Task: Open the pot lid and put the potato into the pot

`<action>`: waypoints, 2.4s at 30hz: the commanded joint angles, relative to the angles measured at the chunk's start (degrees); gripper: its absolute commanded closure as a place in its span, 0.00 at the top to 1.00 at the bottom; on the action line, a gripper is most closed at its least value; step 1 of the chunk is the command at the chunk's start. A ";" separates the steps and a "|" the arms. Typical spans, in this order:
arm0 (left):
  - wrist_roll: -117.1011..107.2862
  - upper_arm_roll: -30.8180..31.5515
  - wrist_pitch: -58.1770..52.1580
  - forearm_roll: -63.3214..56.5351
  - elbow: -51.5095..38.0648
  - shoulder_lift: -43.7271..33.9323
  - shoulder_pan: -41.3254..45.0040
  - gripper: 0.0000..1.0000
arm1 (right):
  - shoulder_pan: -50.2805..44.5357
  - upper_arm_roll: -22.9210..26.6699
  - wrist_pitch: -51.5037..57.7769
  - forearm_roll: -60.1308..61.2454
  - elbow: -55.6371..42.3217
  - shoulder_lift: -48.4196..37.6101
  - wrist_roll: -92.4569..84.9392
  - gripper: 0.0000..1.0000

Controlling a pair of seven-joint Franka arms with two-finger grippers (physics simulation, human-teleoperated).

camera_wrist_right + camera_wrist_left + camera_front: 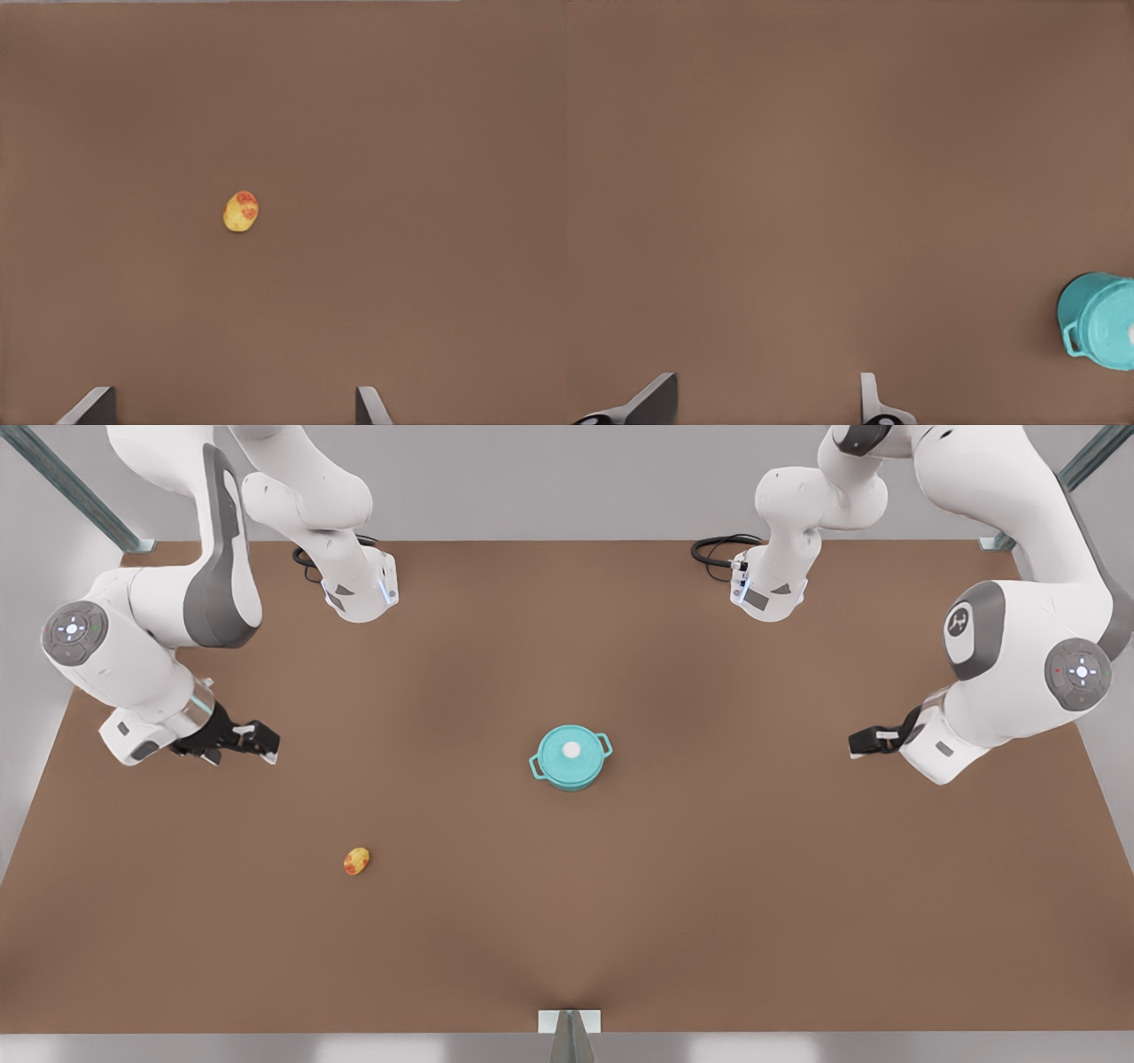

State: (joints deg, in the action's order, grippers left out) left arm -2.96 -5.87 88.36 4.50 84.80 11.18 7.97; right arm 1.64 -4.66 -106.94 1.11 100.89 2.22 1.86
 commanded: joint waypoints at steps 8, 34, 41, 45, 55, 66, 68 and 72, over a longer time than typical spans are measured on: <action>-36.14 11.05 12.18 -0.37 -3.41 9.82 21.91 1.00 | -7.79 -0.09 -5.29 -1.37 -4.04 5.33 29.16 1.00; -64.19 11.32 41.98 -14.35 3.89 26.70 36.77 1.00 | -20.53 14.06 -28.05 -3.48 -6.32 30.65 45.25 1.00; -63.84 11.32 45.14 -16.10 5.99 27.14 36.59 1.00 | -20.62 14.06 -31.92 -2.69 -5.44 32.84 45.25 1.00; -64.01 11.32 44.79 -16.10 6.87 26.52 36.59 1.00 | -20.36 14.06 -34.12 -2.87 -4.13 33.81 45.16 1.00; -63.92 11.32 47.69 -17.95 10.83 26.26 36.68 1.00 | -20.36 14.06 -41.77 -2.96 1.50 33.55 44.63 1.00; -55.14 11.14 34.69 -17.34 7.67 24.33 33.25 0.13 | -20.44 14.85 -42.21 -4.89 3.08 36.36 44.54 1.00; -30.99 11.23 19.49 -14.43 -1.12 24.15 22.63 0.13 | -20.44 14.85 -42.30 -4.89 3.08 36.36 44.54 1.00; 9.46 11.14 36.87 -14.52 -2.18 31.70 0.21 0.14 | -20.62 14.85 -42.73 -4.71 2.55 37.50 44.54 1.00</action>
State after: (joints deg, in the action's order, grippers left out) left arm -49.21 5.25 120.67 -11.60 82.43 41.37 10.95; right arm -18.97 10.19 -149.24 -3.65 103.57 39.56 45.50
